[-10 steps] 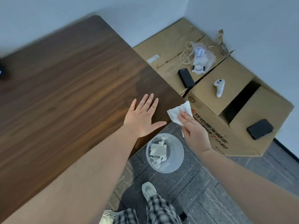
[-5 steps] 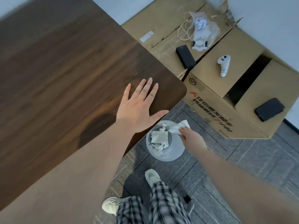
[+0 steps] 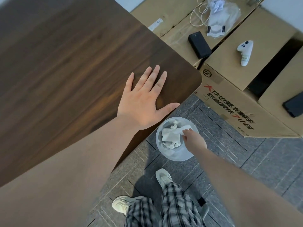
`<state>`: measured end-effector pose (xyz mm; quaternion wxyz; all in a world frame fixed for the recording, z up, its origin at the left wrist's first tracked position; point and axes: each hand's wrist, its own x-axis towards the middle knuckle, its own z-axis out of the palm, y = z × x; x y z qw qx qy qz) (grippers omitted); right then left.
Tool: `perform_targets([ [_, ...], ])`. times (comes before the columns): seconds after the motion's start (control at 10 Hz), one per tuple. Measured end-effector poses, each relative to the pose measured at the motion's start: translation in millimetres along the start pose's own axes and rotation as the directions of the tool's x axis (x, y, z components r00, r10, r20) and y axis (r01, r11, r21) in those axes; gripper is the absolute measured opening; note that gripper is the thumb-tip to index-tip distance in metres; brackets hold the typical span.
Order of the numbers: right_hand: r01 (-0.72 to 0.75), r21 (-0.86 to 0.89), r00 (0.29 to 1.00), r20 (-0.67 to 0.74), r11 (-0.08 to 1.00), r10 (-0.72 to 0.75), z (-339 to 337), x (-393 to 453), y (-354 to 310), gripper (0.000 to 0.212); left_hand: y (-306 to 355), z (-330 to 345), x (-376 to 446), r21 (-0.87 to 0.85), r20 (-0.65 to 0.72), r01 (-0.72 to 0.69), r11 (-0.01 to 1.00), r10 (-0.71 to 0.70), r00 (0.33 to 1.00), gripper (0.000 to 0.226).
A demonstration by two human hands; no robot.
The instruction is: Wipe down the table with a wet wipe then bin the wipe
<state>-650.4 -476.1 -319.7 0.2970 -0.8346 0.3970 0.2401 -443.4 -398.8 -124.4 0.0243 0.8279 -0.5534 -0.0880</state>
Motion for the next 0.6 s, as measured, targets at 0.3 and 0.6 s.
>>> perform_targets([
  [0.3,0.139,-0.174,0.985,0.126,0.975,-0.118,14,-12,1,0.052,0,0,1,0.043,0.051,0.015,0.999,-0.017,0.999,0.084],
  [0.6,0.29,-0.171,0.957,0.072,0.941,-0.282,-46,-65,6,0.054,1,-9,-2,0.061,0.126,0.016,0.998,-0.024,0.992,0.084],
])
